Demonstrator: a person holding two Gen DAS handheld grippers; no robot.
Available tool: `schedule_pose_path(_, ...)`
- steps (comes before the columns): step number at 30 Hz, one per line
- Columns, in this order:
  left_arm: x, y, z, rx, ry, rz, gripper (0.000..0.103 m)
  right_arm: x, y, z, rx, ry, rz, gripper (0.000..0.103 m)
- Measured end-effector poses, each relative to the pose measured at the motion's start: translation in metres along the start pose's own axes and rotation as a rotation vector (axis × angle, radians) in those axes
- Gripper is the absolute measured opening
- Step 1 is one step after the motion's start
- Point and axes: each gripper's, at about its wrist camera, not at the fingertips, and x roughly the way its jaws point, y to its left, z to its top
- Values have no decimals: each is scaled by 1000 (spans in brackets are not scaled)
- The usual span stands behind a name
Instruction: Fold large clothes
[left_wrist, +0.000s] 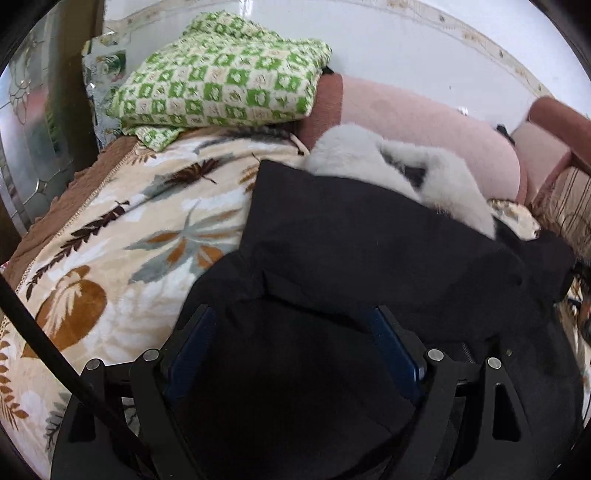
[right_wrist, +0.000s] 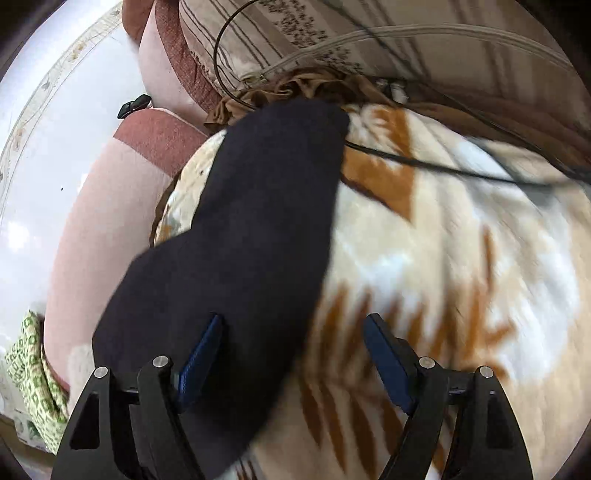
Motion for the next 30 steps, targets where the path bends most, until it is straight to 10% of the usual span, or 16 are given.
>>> schedule_pose_path(5,8,-4,-3,11,30,2,85,19,16,24,-16,-45,-99,77)
schedule_pose_path(8,9,-7,-4,30,26,15,85,21,27,32,-15,-35,-102,23)
schedule_pose_path(16,-15,9,5,-46,-26,-9,85,-76,128,-3,-338,-190,-122,12)
schedule_pose_path(25,-22,66,23,-223,-32,64,85,-152,279,-148,-781,-172,67,10)
schedule_pose_path(30,-28,102,32,-309,-48,109,85,-127,329,-285,-1034,13,183,10)
